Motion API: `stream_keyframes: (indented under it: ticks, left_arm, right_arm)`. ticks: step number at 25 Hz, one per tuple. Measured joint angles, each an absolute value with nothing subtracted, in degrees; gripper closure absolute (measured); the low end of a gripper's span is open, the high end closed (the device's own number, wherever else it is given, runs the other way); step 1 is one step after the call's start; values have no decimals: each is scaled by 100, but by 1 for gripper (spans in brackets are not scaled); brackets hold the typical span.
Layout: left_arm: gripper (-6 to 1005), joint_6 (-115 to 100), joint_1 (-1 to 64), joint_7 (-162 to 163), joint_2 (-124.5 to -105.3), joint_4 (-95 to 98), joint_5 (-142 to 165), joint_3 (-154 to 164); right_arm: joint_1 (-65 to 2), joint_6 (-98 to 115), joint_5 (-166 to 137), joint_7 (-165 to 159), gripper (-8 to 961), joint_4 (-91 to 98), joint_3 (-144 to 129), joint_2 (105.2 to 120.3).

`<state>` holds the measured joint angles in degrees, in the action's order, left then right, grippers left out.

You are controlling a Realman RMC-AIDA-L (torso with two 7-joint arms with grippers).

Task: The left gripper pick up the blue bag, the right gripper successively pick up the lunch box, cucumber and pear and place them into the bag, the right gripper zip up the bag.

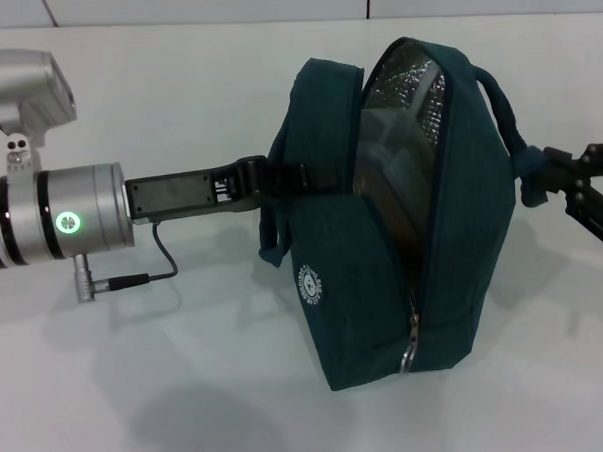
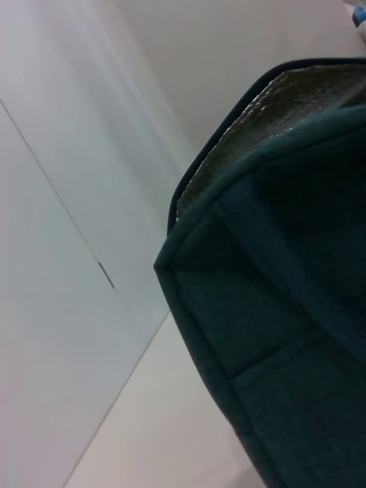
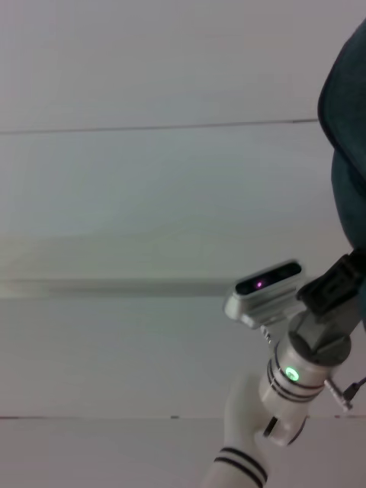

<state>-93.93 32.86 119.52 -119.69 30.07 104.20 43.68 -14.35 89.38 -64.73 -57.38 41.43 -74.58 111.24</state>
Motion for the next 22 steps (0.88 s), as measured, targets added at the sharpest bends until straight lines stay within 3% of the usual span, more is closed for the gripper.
stream_keyframes:
  ticks: [8, 14, 22]
  left_arm:
    - [964, -9352, 3234, 11909, -11970, 2919, 10402, 4368]
    - [964, -9324, 3192, 11795, -11970, 2738, 10392, 4368]
    - [964, -9334, 3013, 11781, -11970, 2727, 10376, 4368]
  right_arm:
    - [-1427, 9362, -6817, -5694, 885, 4078, -7420, 11085]
    - [-1356, 9359, -7105, -5691, 882, 4016, -7142, 11146]
    - [-1278, 9702, -7163, -5675, 521, 3998, -6845, 11209]
